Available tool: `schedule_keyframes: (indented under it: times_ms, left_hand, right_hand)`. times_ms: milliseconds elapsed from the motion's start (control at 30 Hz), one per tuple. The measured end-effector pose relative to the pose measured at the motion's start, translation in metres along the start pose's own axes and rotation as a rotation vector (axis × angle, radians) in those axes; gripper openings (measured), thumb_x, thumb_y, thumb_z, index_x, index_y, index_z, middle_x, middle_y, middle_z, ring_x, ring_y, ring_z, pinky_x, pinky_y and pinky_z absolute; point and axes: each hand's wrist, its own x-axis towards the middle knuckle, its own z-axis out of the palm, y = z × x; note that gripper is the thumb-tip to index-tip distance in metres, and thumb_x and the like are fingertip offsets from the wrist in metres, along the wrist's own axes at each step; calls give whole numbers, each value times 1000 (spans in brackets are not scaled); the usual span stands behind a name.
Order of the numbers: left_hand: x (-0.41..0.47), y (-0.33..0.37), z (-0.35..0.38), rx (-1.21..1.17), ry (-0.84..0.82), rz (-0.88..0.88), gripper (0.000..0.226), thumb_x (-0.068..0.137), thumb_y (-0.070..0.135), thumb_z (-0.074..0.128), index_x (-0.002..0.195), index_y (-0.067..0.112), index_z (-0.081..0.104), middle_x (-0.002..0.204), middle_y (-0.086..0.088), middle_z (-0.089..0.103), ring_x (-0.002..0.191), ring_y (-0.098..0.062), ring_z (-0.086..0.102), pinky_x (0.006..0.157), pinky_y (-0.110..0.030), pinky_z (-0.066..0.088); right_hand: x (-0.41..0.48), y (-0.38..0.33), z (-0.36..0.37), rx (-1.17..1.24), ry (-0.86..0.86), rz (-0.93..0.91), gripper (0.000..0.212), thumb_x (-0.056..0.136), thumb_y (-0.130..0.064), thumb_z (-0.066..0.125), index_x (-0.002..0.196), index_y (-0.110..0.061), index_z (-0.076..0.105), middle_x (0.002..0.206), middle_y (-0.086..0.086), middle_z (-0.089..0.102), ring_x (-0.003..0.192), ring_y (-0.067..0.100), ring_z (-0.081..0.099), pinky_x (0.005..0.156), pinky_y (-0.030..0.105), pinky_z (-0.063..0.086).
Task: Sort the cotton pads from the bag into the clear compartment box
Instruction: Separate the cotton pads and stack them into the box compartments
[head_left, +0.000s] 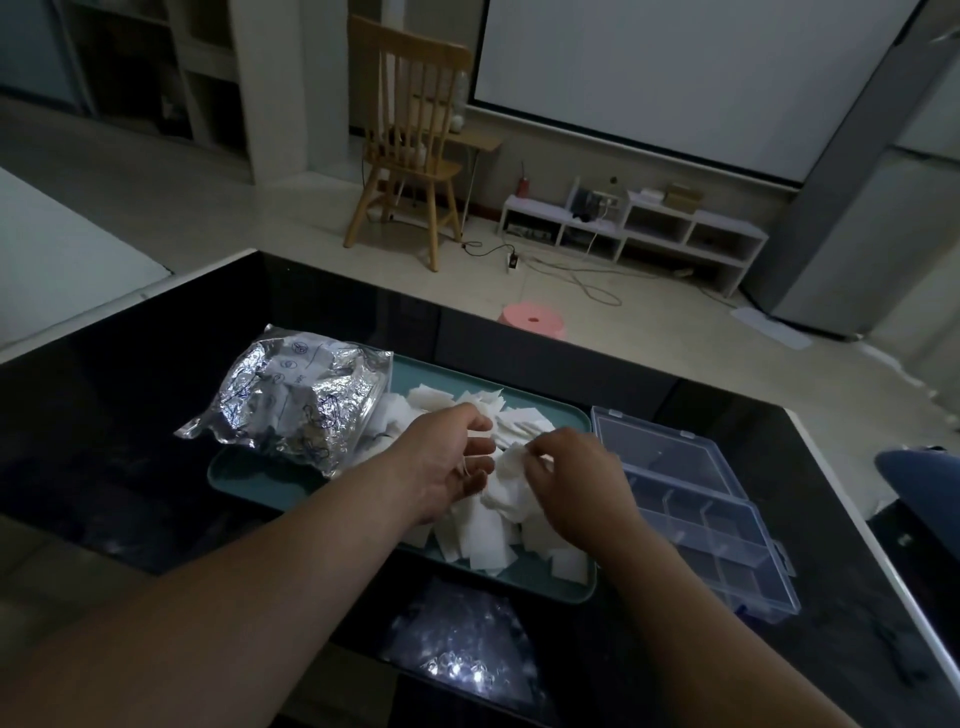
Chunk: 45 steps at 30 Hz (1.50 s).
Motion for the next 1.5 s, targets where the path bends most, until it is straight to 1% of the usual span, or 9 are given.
schedule_keyframes:
  times_ms: [200,333,533,733,833,967,1100,1267,1500]
  left_hand:
    - [-6,2,1,-75,-125,-16,29,102,33,61,110,4,57,86,-15,68,73,-25,68,55,-26,54]
    - [-8,5,2,-156,-297,-26,35,103,40,59,95,7,66,81,-9,70,79,-20,71,65,-25,51]
    - [-1,1,-3,-155,-182,-27,9,93,8,51,89,5,59,78,-12,59,69,-22,62,56,-25,47]
    - [-5,2,2,-142,-141,-20,9,96,7,47,101,7,54,82,-10,58,63,-23,68,67,-40,62]
    - [-10,1,8,-183,-263,-41,15,100,23,60,108,11,58,78,-8,56,62,-19,57,57,-31,57]
    - [-14,-8,21,-48,-485,26,20,103,32,57,100,14,64,84,-4,56,66,-12,51,52,-21,37]
    - [-16,-13,27,-89,-361,12,16,104,9,41,100,12,57,92,-14,70,75,-22,70,51,-22,40]
    - [-14,-16,20,-100,-249,-23,14,100,10,51,108,21,57,77,-8,55,62,-19,56,46,-22,47]
    - [-12,-26,19,-17,-285,-21,9,98,20,68,105,20,64,71,-2,54,59,-14,53,70,-38,63]
  right_hand:
    - [0,-6,-10,262,329,-20,18,102,-23,61,105,-24,79,90,-12,62,85,10,58,81,37,52]
    - [-14,-21,-14,498,240,-83,12,99,-23,69,103,-30,78,92,-17,72,88,1,66,78,19,52]
    - [-14,-14,-15,586,29,-116,19,98,-22,73,112,-33,78,99,-19,76,93,-1,70,80,15,54]
    - [-9,-9,-40,1222,41,315,13,97,-3,67,110,-3,71,99,10,75,85,26,72,71,28,63]
    - [-8,-6,-44,1430,-57,465,18,97,-9,69,113,-1,69,100,13,74,88,22,70,76,32,56]
    - [-14,-9,-33,1254,-148,485,9,92,-16,73,99,-11,76,103,8,75,97,22,64,83,35,45]
    - [-20,5,-39,1172,-113,466,13,97,-18,67,100,-11,77,91,7,76,79,16,64,75,33,47]
    - [-33,35,-20,172,-179,307,27,93,-38,72,115,-25,66,103,-4,72,89,14,68,85,40,60]
    - [-38,25,-14,106,-222,302,42,87,-35,78,124,-32,57,111,-5,69,97,17,66,86,43,60]
